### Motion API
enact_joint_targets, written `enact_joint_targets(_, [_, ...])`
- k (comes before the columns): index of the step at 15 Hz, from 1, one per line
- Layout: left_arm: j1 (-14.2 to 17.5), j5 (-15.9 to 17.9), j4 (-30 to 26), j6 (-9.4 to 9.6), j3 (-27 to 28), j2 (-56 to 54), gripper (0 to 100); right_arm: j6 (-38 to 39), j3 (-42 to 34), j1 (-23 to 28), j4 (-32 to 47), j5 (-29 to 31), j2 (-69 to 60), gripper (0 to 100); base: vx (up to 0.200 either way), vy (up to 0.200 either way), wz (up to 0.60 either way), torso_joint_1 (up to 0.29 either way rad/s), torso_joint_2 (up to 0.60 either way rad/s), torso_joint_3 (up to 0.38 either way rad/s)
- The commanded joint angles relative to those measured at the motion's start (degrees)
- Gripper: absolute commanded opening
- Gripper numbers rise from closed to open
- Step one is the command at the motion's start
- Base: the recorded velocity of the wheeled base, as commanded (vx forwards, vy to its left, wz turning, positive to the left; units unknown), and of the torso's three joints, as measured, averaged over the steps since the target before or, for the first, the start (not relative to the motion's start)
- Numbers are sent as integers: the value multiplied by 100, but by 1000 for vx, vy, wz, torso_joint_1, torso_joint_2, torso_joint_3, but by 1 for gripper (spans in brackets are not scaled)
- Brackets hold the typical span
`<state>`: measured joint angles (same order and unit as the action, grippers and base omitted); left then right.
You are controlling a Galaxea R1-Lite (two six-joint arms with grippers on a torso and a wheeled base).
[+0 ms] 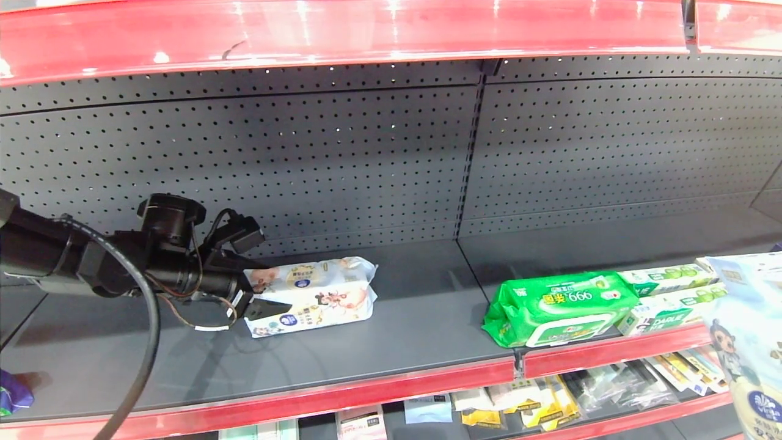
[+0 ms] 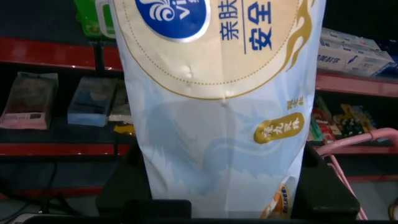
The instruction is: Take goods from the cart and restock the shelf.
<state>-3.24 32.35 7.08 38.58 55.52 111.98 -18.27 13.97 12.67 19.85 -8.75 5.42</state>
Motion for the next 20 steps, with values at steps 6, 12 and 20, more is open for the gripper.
enact_joint_targets(6, [-115,25,4,106,73,157,0,-1,0,-1,2,-4,20,0,0,0,0,0,0,0])
enact_joint_targets(12, [-98,43,-673,536,29,-133,0,17,0,8,2,5,20,0,0,0,0,0,0,0])
enact_joint_targets(20, [421,342,-1315,2356,-718,-766,0,34,0,8,10,14,11,0,0,0,0,0,0,0])
